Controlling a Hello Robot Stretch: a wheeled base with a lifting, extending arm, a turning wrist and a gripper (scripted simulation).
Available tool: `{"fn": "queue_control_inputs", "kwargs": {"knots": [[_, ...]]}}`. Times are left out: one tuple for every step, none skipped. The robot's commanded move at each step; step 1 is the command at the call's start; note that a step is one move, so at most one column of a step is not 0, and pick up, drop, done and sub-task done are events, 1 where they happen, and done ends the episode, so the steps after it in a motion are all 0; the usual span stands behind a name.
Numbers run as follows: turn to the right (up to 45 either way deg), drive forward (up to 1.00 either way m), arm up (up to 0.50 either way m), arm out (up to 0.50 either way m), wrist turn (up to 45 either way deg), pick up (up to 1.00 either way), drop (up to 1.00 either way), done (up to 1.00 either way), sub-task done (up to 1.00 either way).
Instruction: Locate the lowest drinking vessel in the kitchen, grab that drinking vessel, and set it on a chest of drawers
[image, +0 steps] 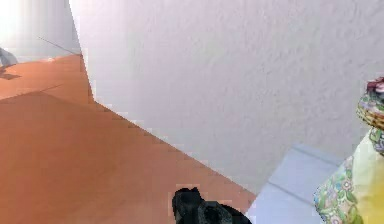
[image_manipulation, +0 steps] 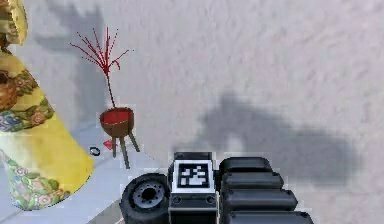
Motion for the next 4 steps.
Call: {"fn": "queue_control_inputs", "kwargs": {"knots": [[39.0, 0.0, 0.0, 0.0, 0.0, 0.0, 0.0, 0.0, 0.0], [-45.0, 0.0, 0.0, 0.0, 0.0, 0.0, 0.0, 0.0, 0.0], [-45.0, 0.0, 0.0, 0.0, 0.0, 0.0, 0.0, 0.0, 0.0], [-45.0, 0.0, 0.0, 0.0, 0.0, 0.0, 0.0, 0.0, 0.0]]}}
